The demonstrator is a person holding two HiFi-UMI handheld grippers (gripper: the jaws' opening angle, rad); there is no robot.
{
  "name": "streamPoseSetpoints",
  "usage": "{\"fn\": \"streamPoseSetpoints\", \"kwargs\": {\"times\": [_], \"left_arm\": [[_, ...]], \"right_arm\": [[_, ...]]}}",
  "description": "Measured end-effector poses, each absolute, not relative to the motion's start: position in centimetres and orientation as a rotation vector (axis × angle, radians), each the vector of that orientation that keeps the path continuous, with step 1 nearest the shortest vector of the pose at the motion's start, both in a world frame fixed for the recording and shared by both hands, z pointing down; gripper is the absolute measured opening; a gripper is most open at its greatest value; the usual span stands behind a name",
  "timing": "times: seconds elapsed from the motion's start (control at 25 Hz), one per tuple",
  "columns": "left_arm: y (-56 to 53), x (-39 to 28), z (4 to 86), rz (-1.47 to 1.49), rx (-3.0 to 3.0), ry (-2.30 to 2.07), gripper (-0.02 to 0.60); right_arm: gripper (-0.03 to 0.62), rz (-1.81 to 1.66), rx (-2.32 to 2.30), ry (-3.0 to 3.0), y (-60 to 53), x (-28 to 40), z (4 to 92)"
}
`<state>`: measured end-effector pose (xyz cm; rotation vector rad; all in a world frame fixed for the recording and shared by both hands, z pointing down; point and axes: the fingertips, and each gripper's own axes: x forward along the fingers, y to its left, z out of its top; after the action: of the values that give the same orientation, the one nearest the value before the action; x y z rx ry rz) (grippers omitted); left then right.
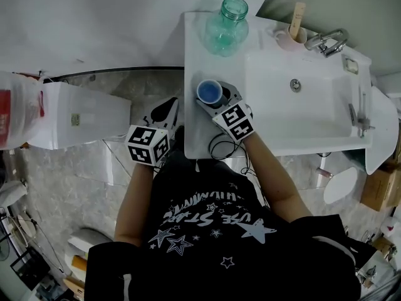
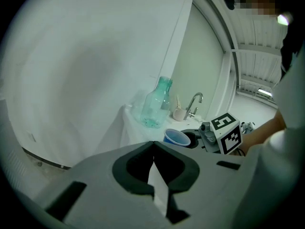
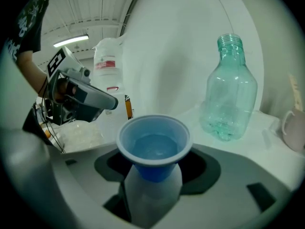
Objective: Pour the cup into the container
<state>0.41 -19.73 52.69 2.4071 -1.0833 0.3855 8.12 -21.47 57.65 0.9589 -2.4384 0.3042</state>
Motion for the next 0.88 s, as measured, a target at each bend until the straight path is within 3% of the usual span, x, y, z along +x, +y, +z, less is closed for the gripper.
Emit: {"fn": "streamPoseSetpoints", "kwargs": {"times": [0.24, 0.44, 0.88], "left_arm": [[-17.9, 0.0, 52.6, 0.366, 2.365, -1.171, 0.012], [-16.4, -0.5, 52.3, 0.379, 2.359, -1.213, 0.012], [-15.8, -1.7, 52.1, 0.335, 2.362, -1.227, 0.012]], "right_arm": [[0.305, 0.294, 0.919, -2.464, -21.2, 7.9, 57.7], [0.368, 0.304, 0.952, -2.49, -20.9, 8.4, 57.3], [0.331, 0.334, 1.074, -2.465, -18.3, 11.8, 56.1]]}}
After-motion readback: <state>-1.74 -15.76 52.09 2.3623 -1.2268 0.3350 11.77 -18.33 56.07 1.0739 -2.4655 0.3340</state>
